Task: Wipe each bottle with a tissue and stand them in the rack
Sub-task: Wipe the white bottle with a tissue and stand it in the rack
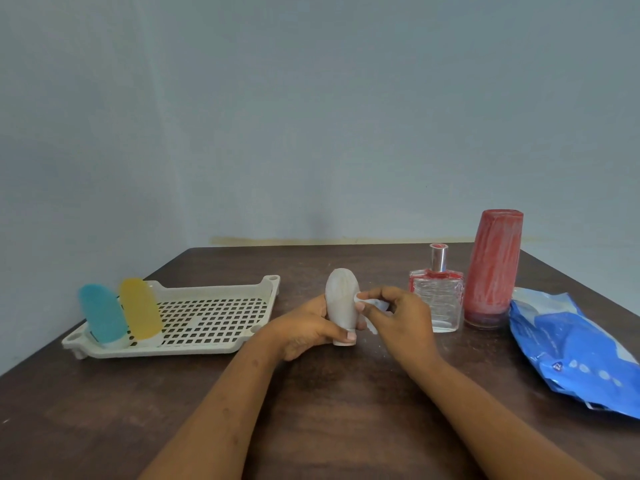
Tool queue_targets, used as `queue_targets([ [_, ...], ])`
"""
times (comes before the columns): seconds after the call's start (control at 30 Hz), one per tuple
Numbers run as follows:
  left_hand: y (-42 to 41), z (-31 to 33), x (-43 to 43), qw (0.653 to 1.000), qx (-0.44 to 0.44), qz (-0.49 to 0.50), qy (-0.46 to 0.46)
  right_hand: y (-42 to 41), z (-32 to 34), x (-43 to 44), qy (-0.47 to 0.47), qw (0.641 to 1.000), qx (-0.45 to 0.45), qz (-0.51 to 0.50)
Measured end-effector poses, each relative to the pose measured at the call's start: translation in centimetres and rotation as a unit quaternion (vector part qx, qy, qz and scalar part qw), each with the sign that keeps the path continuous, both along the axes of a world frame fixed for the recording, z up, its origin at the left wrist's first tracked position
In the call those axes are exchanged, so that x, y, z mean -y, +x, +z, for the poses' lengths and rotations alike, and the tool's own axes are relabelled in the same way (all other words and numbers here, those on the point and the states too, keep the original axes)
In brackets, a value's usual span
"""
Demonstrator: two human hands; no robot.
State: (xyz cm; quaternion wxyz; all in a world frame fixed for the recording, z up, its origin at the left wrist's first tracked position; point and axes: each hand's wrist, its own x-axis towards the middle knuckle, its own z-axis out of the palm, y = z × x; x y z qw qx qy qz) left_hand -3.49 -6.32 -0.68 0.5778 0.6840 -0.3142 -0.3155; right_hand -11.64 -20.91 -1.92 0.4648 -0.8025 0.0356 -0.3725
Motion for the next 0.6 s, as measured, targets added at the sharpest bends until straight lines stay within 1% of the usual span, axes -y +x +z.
queue_targets([
  [0.1,0.1,0.1,-0.2,1.000,0.010,-0.005,0.029,0.1,0.4,0.0,0.021,0.999,0.021,-0.012],
  [0.2,0.1,0.3,-0.4,0.998,-0.004,-0.040,0.046,0.0,0.8,0.1,0.042,0.998,0.041,-0.015],
  [0.4,-0.3,0.7,-0.7,0.995,-0.016,-0.086,0.052,-0.1,1.0,0.0,0.007,0.998,0.063,-0.004],
  [0.5,-0.4,0.8,-0.8,0.995,-0.018,-0.081,0.046,0.0,0.8,0.0,-0.001,0.998,0.066,0.006],
  [0.6,-0.3,0.7,-1.1,0.996,-0.052,-0.060,0.027,0.1,0.4,-0.2,-0.014,0.998,0.057,0.015],
])
